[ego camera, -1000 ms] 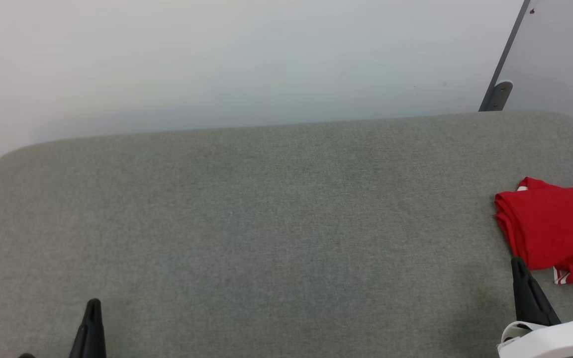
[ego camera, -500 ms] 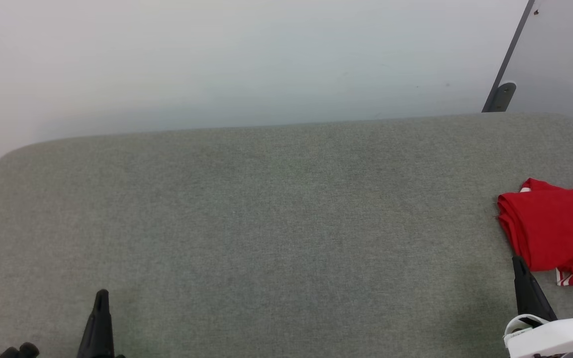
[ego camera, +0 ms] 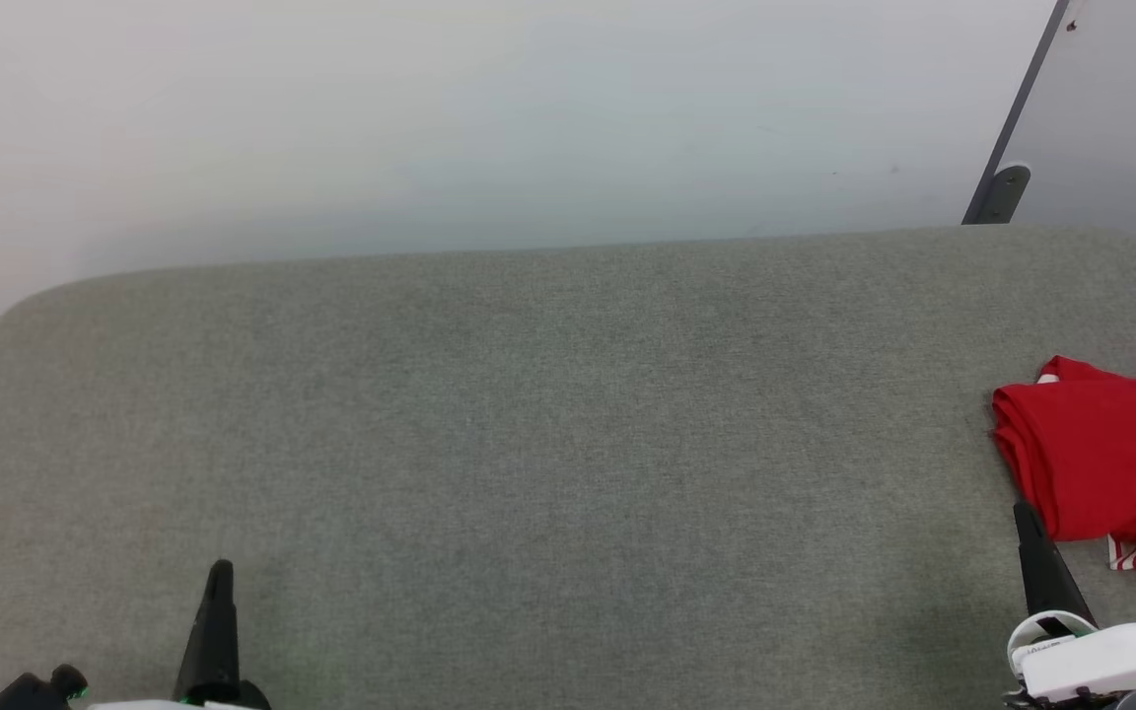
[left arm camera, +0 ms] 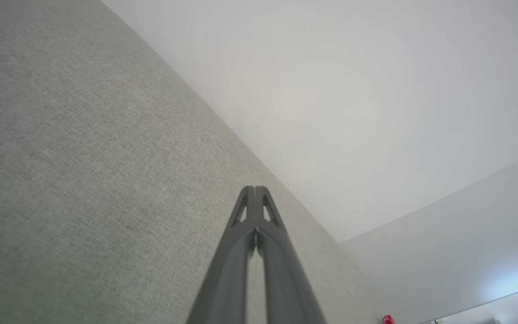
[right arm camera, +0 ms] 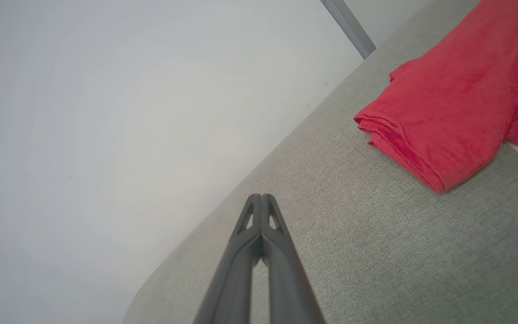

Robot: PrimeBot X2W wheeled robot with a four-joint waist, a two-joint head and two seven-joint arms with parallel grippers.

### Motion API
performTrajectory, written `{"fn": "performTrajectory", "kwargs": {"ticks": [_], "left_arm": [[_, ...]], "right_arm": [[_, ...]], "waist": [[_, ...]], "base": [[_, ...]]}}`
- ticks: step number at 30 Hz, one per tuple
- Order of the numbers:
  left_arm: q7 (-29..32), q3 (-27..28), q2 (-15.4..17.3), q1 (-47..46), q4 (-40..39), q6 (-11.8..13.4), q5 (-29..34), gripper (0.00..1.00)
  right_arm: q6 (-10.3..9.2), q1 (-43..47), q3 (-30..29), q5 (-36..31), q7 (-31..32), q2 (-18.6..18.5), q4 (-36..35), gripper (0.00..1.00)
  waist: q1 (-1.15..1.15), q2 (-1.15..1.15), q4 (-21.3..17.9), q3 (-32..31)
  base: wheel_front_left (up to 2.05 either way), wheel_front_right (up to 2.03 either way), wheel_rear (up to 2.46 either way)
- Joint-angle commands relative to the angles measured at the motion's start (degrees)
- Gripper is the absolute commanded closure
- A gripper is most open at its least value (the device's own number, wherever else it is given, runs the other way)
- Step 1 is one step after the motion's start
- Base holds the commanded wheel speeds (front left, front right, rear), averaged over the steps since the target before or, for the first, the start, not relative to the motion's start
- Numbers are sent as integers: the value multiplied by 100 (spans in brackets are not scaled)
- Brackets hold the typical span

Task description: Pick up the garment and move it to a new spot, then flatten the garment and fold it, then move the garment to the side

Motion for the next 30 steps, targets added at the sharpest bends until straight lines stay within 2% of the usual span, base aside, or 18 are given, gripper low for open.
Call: {"fn": "performTrajectory", "kwargs": {"ticks": [1, 30], "left_arm": [[41, -3, 21, -134, -30, 4, -148, 100], [517, -65, -124, -577, 331, 6, -1737, 100]], "right_arm": [[-4, -150, -18, 155, 27, 1, -38, 100], [-5, -293, -93, 1880, 365, 62, 175, 100]], "waist": [[0, 0, 4, 0], [0, 0, 87, -4]], "base": [[0, 0, 0], [0, 0, 0]]}}
